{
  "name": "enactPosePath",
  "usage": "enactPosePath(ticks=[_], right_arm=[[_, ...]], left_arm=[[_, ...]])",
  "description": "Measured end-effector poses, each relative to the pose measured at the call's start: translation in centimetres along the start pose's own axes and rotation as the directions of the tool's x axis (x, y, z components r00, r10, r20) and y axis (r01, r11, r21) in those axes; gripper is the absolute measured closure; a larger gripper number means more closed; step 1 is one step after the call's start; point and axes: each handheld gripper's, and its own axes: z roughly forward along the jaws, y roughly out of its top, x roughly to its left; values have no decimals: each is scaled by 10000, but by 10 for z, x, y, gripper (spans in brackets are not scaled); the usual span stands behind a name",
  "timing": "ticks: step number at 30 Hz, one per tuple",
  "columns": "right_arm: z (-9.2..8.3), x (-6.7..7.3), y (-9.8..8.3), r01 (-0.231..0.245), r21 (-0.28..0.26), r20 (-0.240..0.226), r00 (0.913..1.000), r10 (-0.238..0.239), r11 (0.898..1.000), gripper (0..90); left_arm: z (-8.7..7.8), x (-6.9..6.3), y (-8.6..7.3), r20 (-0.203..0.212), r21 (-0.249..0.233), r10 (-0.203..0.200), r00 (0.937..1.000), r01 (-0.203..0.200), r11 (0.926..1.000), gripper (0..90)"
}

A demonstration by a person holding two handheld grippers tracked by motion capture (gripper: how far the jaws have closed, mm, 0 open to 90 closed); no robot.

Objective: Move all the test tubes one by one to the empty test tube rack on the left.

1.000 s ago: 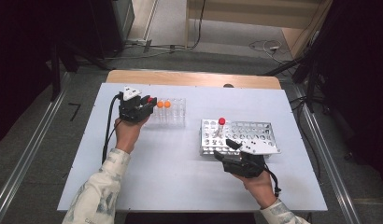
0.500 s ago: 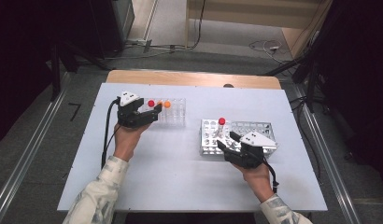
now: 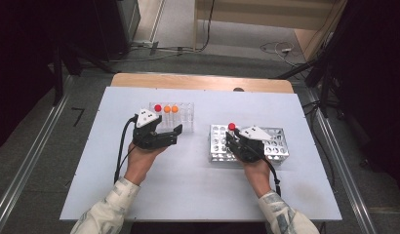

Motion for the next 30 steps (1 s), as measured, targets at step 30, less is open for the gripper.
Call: enactPosePath(ticks=[30], right_arm=[[-62,10,40,-143,-1674,-1114,9938,-45,9858,714]], left_arm=[[-20,-20,5,915,-322,112,9957,-83,9994,189]])
